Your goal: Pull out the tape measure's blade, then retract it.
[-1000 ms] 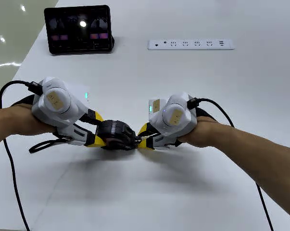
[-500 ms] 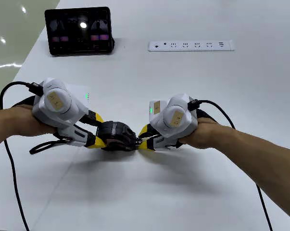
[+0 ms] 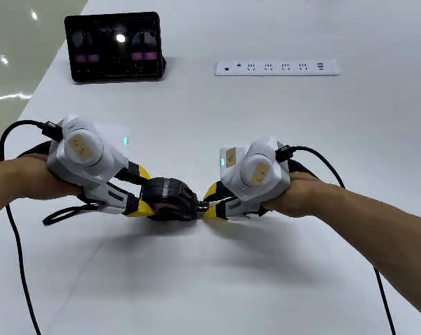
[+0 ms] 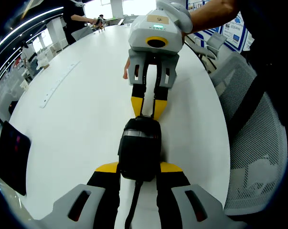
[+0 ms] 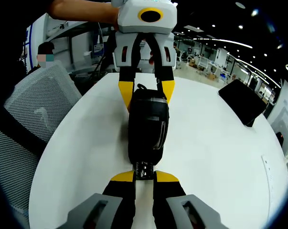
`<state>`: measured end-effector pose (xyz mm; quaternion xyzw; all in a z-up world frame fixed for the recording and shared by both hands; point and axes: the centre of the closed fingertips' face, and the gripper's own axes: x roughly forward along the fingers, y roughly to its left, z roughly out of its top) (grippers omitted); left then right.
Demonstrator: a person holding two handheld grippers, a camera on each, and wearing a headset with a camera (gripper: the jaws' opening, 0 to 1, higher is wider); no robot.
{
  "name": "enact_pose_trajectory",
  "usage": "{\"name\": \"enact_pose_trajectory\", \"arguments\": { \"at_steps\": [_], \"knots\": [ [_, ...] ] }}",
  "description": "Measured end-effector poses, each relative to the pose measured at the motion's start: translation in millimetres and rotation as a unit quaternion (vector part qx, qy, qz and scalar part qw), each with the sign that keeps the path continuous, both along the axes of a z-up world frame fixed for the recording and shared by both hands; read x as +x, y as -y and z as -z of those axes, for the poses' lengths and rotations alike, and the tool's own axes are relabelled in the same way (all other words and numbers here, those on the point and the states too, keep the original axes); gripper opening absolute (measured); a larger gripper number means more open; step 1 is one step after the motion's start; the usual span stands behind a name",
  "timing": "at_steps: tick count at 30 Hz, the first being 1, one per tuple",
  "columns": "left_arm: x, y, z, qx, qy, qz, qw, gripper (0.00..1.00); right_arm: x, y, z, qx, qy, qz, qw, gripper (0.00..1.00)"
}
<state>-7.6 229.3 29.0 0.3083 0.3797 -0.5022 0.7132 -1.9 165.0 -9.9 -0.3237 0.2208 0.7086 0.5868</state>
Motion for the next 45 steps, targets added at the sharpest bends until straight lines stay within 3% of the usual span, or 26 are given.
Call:
{"name": "enact_pose_trajectory", "arguments": {
  "at_steps": [45],
  "knots": [
    [0.5,2.2,0.2,-0.006,-0.004,-0.001,1.0,0.23,7.7,43.9,1.0,-0.016,0.004,0.005,0.9999,0.1]
  ]
}}
